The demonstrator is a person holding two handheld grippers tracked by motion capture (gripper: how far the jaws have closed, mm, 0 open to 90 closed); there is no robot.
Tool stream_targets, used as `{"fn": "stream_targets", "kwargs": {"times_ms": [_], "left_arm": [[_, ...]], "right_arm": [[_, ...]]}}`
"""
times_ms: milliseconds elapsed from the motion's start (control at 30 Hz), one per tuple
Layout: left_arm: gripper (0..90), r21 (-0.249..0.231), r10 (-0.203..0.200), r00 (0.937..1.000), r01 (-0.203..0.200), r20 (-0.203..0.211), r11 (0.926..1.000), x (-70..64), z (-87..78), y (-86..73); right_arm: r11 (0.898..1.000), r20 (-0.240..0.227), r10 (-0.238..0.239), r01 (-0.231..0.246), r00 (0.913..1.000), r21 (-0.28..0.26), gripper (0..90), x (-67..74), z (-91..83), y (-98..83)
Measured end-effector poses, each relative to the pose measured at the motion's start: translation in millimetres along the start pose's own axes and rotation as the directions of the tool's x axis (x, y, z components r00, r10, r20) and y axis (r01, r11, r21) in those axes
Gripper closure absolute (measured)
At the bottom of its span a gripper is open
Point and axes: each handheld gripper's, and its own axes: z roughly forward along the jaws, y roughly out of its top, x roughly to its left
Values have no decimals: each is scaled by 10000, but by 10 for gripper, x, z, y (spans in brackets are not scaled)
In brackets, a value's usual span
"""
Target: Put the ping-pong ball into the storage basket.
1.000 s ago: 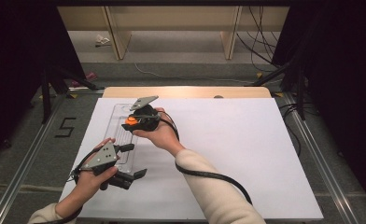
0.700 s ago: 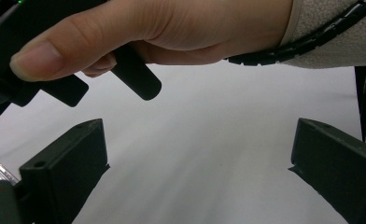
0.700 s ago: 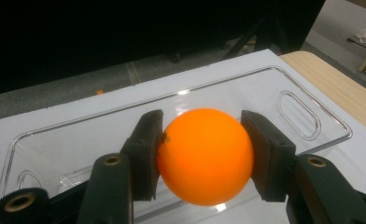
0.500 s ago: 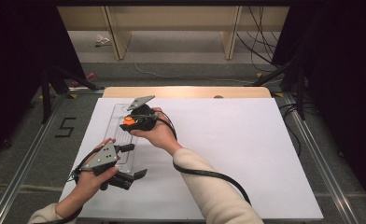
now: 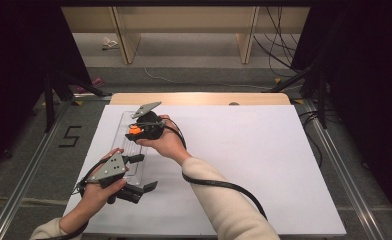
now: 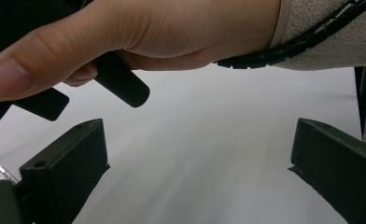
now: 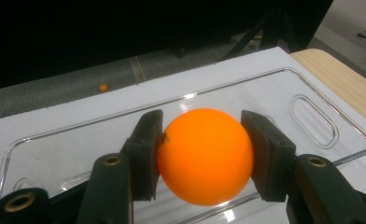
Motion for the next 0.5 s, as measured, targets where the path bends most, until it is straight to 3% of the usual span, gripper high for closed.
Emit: {"fn": "stream_targets", "kwargs": {"times_ms": [500], "left_arm": [[34, -13, -8, 10000, 8, 14, 10000, -1, -2, 1]], "right_arm": [[9997, -87, -53, 55, 9999, 233, 515, -2, 93, 9]]}}
